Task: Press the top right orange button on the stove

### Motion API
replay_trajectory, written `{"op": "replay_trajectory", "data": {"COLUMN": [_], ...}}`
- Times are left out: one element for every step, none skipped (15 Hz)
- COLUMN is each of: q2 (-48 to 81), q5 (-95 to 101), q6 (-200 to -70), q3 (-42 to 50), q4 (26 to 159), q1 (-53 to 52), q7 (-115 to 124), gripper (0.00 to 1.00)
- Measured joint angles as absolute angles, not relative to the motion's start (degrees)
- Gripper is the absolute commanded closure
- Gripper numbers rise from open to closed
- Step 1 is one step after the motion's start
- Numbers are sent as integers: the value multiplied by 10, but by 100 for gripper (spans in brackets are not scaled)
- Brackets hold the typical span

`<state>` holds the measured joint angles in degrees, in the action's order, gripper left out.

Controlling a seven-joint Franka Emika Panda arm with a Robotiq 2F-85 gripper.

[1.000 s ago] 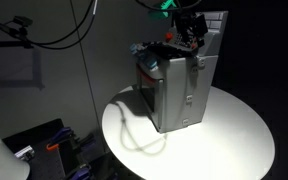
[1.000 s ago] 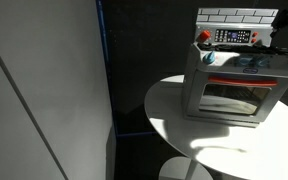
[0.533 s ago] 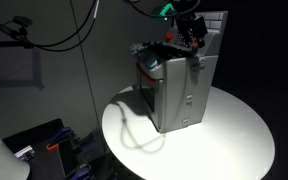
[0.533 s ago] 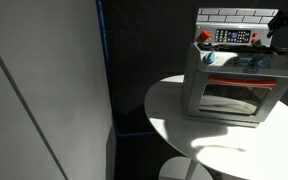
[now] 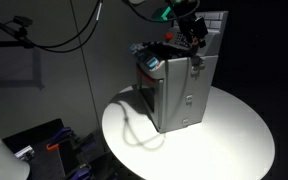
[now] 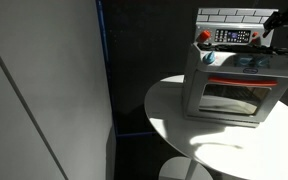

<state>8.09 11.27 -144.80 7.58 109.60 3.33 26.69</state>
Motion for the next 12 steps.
{"op": "replay_trajectory", "data": {"q2": [83, 84, 86, 88, 89, 90, 92, 94, 95, 96, 97, 99], "q5": [113, 113, 113, 113, 113, 114, 114, 114, 114, 114, 114, 114], "q6": [-1448, -1448, -1448, -1448, -1448, -1448, -1448, -1448, -1448, -1448, -1448, -1448], "q3": [76, 76, 76, 76, 76, 76, 76, 77, 77, 77, 78, 78], "q4": [1094, 1092, 1090, 1089, 1087, 1086, 1083, 1081, 1079, 1078, 1077, 1075], "q1": [32, 30, 29, 28, 27, 27, 27, 26, 26, 26, 26, 26], "q7": [269, 270, 271, 272, 272, 273, 274, 275, 275, 276, 276, 277], "gripper": [0, 0, 0, 0, 0, 0, 0, 0, 0, 0, 0, 0]}}
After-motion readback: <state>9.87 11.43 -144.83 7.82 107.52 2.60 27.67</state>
